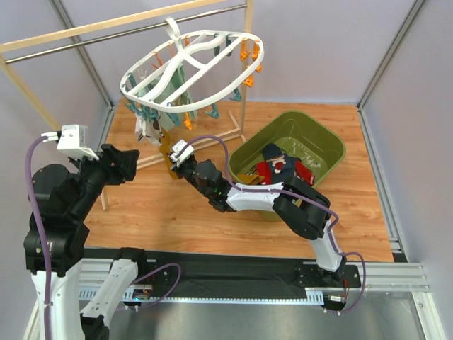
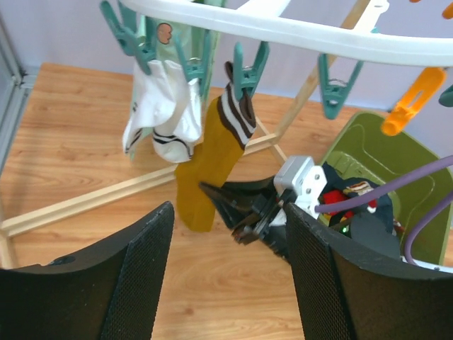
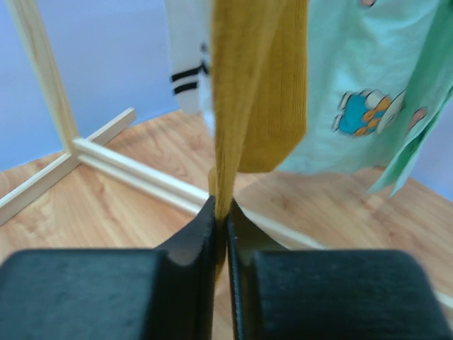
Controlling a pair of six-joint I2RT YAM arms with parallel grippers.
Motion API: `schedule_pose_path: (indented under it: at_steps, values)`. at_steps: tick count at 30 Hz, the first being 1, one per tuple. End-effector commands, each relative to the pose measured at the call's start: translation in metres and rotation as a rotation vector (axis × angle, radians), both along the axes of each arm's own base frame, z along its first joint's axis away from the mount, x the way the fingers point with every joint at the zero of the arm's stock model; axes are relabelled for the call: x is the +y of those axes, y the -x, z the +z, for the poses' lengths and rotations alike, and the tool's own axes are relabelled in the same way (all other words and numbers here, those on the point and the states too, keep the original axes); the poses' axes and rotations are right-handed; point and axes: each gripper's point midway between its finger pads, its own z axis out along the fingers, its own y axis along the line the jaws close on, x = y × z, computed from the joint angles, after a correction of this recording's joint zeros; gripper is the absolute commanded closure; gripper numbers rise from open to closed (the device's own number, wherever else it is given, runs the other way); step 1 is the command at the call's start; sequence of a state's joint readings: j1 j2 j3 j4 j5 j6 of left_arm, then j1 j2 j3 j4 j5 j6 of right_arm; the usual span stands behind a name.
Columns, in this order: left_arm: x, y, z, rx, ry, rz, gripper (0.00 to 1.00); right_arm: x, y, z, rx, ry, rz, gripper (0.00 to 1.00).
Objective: Remove the socks clipped to the hanger
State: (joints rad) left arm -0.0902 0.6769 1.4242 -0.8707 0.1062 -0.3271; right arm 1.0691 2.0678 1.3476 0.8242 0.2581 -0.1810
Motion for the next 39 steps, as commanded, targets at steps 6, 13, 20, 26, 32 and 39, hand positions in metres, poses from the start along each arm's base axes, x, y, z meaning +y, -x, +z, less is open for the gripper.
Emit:
schedule_pose_path:
  at_steps: [6,13,20,26,32,39]
  values:
    - [-0.021,-0.047,0.036,-0.152,0.046,-0.091,0.36,0.005,0.041,0.042,-0.01,-0.028,0.131,1.0]
    - [-0.021,-0.079,0.047,-0.183,0.075,-0.063,0.37,0.005,0.055,0.05,0.004,-0.018,0.171,1.0]
    - [-0.018,-0.101,0.051,-0.176,0.143,-0.019,0.4,0.006,0.062,0.048,0.014,-0.011,0.195,1.0]
    - [-0.012,-0.114,0.044,-0.149,0.186,0.035,0.39,0.005,0.064,0.05,0.012,-0.007,0.199,1.0]
    - [-0.009,-0.119,0.042,-0.139,0.195,0.061,0.4,0.005,0.067,0.051,0.01,-0.005,0.211,1.0]
    - [-0.011,-0.125,0.043,-0.152,0.186,0.05,0.4,0.005,0.071,0.053,0.011,-0.004,0.222,1.0]
